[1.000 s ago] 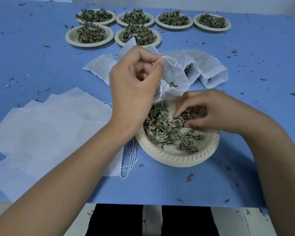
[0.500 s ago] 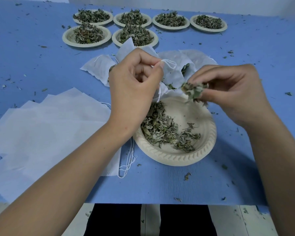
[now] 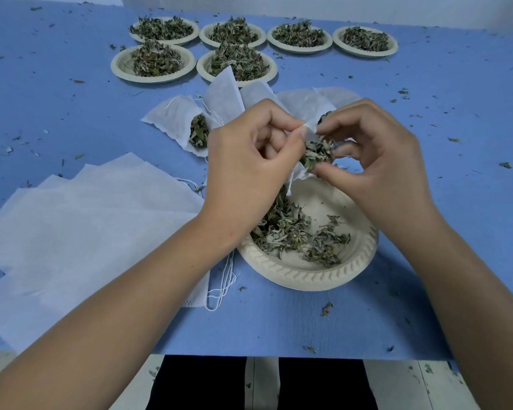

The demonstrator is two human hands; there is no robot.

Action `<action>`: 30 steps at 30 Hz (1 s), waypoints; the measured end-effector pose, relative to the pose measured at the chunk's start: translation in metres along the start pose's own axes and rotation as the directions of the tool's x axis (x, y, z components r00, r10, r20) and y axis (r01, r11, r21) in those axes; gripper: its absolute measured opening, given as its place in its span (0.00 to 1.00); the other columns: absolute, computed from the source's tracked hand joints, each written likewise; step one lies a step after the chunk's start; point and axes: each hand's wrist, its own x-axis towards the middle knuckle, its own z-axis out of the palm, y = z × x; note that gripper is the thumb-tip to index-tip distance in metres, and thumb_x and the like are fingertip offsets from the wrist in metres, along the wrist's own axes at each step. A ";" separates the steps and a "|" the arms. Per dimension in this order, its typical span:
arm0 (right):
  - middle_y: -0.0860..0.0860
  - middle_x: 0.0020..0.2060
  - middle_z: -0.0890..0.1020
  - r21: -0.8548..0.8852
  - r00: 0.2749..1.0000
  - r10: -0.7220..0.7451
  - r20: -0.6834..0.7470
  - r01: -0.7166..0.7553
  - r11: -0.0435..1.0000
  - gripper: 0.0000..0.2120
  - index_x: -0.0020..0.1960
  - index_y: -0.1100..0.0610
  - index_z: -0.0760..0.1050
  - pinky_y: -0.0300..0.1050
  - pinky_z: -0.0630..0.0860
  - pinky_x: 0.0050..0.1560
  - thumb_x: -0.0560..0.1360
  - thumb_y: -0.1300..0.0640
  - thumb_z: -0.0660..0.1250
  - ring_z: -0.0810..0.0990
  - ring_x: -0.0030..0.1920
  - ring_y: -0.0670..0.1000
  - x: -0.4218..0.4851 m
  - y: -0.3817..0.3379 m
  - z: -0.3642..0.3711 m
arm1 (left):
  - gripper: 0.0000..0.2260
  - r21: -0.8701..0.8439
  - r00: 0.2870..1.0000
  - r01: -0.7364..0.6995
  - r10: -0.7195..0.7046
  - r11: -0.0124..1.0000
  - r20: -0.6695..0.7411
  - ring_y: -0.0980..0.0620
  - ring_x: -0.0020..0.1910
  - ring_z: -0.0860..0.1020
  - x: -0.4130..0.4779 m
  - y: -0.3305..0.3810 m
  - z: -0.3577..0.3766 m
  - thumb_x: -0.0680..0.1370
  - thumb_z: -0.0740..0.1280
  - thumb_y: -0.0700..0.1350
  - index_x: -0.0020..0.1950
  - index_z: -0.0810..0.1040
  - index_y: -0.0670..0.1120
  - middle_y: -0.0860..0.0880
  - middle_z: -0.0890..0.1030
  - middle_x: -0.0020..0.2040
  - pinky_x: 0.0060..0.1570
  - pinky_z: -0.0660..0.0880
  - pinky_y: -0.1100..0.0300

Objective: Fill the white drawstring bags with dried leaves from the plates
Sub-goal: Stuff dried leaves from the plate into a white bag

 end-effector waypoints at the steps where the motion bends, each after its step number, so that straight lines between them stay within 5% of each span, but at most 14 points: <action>1: 0.59 0.46 0.77 0.049 1.000 -0.001 0.000 0.001 0.999 0.14 0.50 0.57 0.74 0.37 0.75 0.47 0.68 0.68 0.73 0.78 0.46 0.54 0.000 -0.001 -0.001 | 0.04 0.002 1.000 0.003 -0.003 1.000 0.002 0.44 0.27 0.73 0.000 0.000 0.000 0.77 0.69 0.37 0.42 0.79 0.41 0.45 0.76 0.27 0.29 0.69 0.60; 3: 0.58 0.43 0.78 0.067 0.998 -0.056 -0.002 0.056 0.996 0.11 0.46 0.60 0.75 0.40 0.77 0.47 0.69 0.71 0.72 0.79 0.44 0.55 -0.001 -0.003 -0.001 | 0.04 0.008 1.000 0.007 -0.007 1.000 0.016 0.46 0.26 0.73 0.000 -0.001 0.000 0.77 0.69 0.36 0.42 0.79 0.42 0.47 0.76 0.27 0.29 0.70 0.59; 9: 0.55 0.34 0.82 -0.244 0.974 -0.226 -0.008 0.217 0.945 0.07 0.40 0.65 0.82 0.40 0.75 0.41 0.69 0.73 0.67 0.79 0.37 0.54 -0.004 -0.006 0.014 | 0.02 0.037 0.997 -0.044 0.042 0.998 0.067 0.46 0.28 0.74 -0.003 -0.002 0.002 0.76 0.70 0.36 0.43 0.80 0.40 0.42 0.78 0.29 0.31 0.71 0.63; 12: 0.56 0.42 0.82 -0.110 0.985 -0.165 0.041 0.169 0.979 0.08 0.47 0.64 0.82 0.36 0.75 0.48 0.70 0.72 0.68 0.80 0.43 0.52 -0.004 -0.005 0.011 | 0.03 0.033 0.999 -0.028 0.027 0.999 0.024 0.49 0.27 0.74 -0.001 -0.002 0.000 0.76 0.70 0.36 0.43 0.80 0.41 0.45 0.77 0.28 0.30 0.71 0.63; 15: 0.58 0.46 0.81 0.141 0.996 -0.092 0.013 0.089 0.986 0.09 0.51 0.63 0.78 0.46 0.79 0.50 0.72 0.71 0.71 0.80 0.48 0.56 -0.003 -0.006 0.005 | 0.05 0.009 0.999 0.019 -0.019 1.000 -0.039 0.44 0.26 0.73 0.003 0.000 -0.004 0.77 0.69 0.37 0.42 0.78 0.45 0.47 0.76 0.27 0.29 0.70 0.58; 20: 0.45 0.41 0.83 -0.190 0.970 -0.226 -0.091 0.206 0.960 0.04 0.43 0.58 0.83 0.56 0.71 0.56 0.75 0.59 0.70 0.78 0.52 0.51 -0.007 -0.010 0.005 | 0.06 -0.013 0.998 0.041 -0.042 0.999 -0.050 0.43 0.26 0.73 0.003 0.002 -0.003 0.77 0.70 0.38 0.41 0.78 0.46 0.47 0.75 0.26 0.28 0.70 0.57; 24: 0.35 0.39 0.76 -0.283 0.970 -0.202 0.138 0.234 0.930 0.14 0.37 0.48 0.74 0.56 0.56 0.63 0.79 0.50 0.56 0.72 0.65 0.51 -0.009 -0.016 0.016 | 0.06 -0.062 0.999 0.034 -0.034 0.998 0.004 0.51 0.26 0.73 0.001 0.003 -0.003 0.76 0.71 0.38 0.41 0.79 0.46 0.52 0.75 0.27 0.29 0.70 0.57; 26: 0.35 0.36 0.73 -0.300 0.961 -0.154 0.229 0.220 0.928 0.17 0.35 0.51 0.70 0.56 0.53 0.66 0.79 0.48 0.53 0.69 0.69 0.52 -0.009 -0.013 0.019 | 0.05 -0.070 0.999 0.028 -0.025 0.997 0.040 0.52 0.26 0.74 -0.001 0.004 -0.003 0.76 0.71 0.38 0.41 0.80 0.46 0.54 0.76 0.26 0.30 0.72 0.56; 30: 0.38 0.49 0.79 -0.264 0.979 -0.143 0.145 0.177 0.948 0.10 0.48 0.50 0.80 0.59 0.54 0.69 0.76 0.47 0.61 0.68 0.69 0.49 -0.007 -0.014 0.006 | 0.05 -0.057 0.998 0.050 -0.052 0.997 -0.029 0.56 0.25 0.74 0.002 0.004 -0.004 0.76 0.71 0.38 0.42 0.80 0.46 0.48 0.77 0.26 0.28 0.71 0.59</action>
